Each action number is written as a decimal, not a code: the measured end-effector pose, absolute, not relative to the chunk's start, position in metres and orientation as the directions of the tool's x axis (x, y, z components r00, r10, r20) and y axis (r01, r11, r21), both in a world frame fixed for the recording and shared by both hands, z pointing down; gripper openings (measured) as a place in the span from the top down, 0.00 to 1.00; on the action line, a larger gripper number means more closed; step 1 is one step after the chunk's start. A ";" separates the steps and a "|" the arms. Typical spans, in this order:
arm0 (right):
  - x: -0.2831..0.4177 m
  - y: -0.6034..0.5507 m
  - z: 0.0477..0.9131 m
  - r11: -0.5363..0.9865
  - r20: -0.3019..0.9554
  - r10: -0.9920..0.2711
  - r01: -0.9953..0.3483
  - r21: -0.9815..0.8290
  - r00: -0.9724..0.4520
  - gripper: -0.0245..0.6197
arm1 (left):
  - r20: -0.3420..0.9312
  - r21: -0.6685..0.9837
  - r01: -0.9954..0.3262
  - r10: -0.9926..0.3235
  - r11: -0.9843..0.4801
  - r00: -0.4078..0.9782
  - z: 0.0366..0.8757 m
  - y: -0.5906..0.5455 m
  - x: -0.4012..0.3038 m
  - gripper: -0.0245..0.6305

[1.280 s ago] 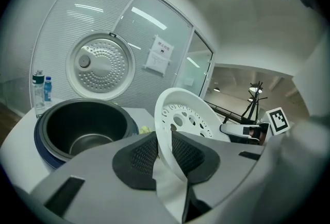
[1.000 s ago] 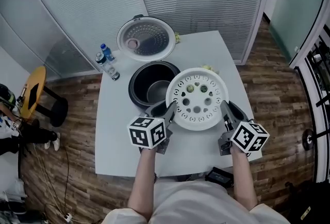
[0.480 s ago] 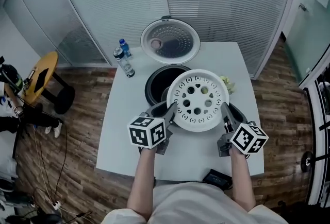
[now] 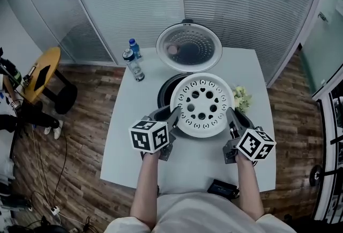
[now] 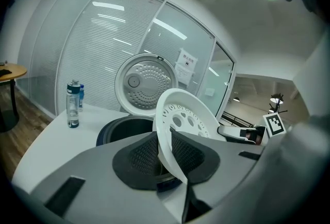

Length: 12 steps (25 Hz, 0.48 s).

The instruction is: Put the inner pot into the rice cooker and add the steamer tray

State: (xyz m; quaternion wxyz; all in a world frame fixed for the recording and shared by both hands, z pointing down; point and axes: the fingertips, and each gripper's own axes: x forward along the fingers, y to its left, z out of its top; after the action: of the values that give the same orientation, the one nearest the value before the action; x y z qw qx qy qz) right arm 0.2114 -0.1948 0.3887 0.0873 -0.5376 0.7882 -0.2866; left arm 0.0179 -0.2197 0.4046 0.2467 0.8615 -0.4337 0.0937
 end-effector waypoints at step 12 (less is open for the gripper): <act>0.178 -0.244 0.401 0.236 0.210 -0.892 -0.809 -0.538 -0.400 0.86 | 0.375 0.377 -0.783 -0.692 -0.494 0.617 0.414 -0.274 -0.015 0.84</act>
State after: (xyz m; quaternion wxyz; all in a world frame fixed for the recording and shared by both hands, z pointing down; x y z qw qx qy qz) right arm 0.1776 -0.2443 0.4006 0.0707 -0.5432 0.7829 -0.2948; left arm -0.0151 -0.2745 0.4138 0.2625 0.8600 -0.4289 0.0869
